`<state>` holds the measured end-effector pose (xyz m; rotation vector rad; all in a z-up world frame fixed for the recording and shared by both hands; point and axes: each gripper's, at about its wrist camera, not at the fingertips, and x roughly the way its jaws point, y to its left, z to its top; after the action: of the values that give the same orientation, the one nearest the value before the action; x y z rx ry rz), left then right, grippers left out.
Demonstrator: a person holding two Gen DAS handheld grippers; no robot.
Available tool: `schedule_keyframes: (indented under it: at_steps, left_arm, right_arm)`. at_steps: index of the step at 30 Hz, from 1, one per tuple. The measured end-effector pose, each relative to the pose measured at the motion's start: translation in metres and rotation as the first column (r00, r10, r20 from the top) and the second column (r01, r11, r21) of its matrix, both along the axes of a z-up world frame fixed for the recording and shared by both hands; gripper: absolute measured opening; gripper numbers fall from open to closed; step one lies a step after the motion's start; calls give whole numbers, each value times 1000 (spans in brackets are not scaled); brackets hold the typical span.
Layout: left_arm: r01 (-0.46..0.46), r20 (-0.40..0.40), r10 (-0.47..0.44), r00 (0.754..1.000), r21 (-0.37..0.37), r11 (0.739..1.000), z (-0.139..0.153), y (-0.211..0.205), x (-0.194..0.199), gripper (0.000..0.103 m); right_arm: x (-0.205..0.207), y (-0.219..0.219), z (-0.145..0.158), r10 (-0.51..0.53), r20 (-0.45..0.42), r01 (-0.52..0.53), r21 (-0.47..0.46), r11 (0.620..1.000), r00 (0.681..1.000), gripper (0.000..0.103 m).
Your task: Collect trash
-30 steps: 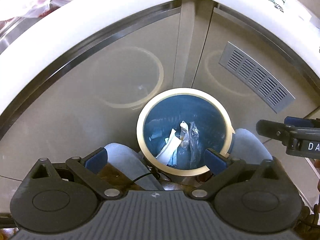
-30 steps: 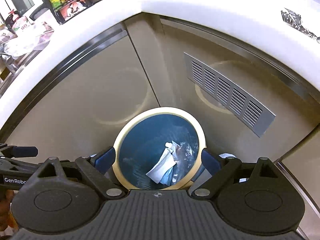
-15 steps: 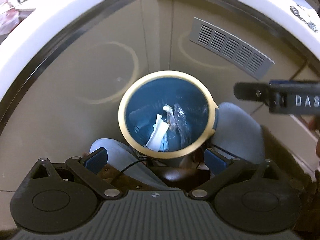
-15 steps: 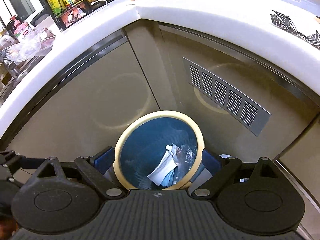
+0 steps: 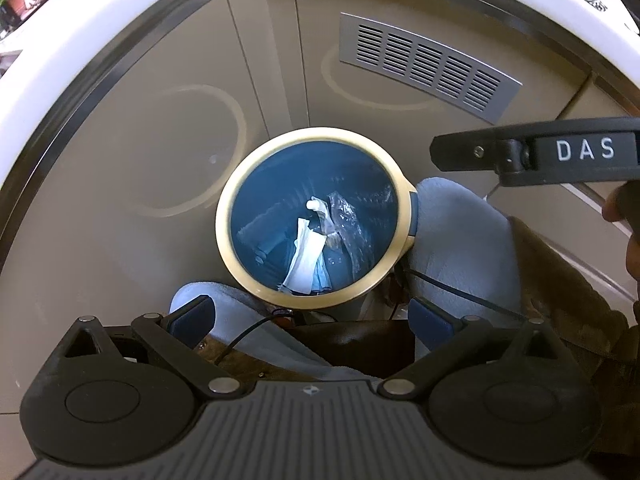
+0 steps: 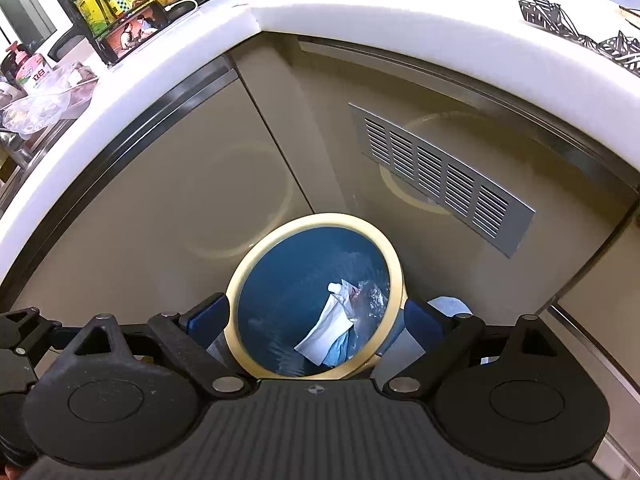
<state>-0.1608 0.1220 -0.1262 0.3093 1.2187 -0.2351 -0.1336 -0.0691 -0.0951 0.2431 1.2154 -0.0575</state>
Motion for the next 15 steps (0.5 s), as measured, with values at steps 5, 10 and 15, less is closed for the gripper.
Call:
schedule_keyframes:
  at_steps: [5, 10, 15]
  left_arm:
    - [0, -3, 0, 1000, 5, 1000, -1, -1, 1, 102]
    - [4, -6, -3, 1000, 13, 1000, -3, -4, 2, 102]
    - [-8, -28, 8, 1000, 17, 1000, -6, -4, 5, 102]
  right_arm:
    - [0, 0, -1, -1, -5, 1, 3, 1000, 1000, 95]
    - [0, -1, -3, -8, -18, 8, 10, 1000, 1000, 96]
    - [-1, -1, -8, -14, -46, 15, 18, 1000, 999, 96]
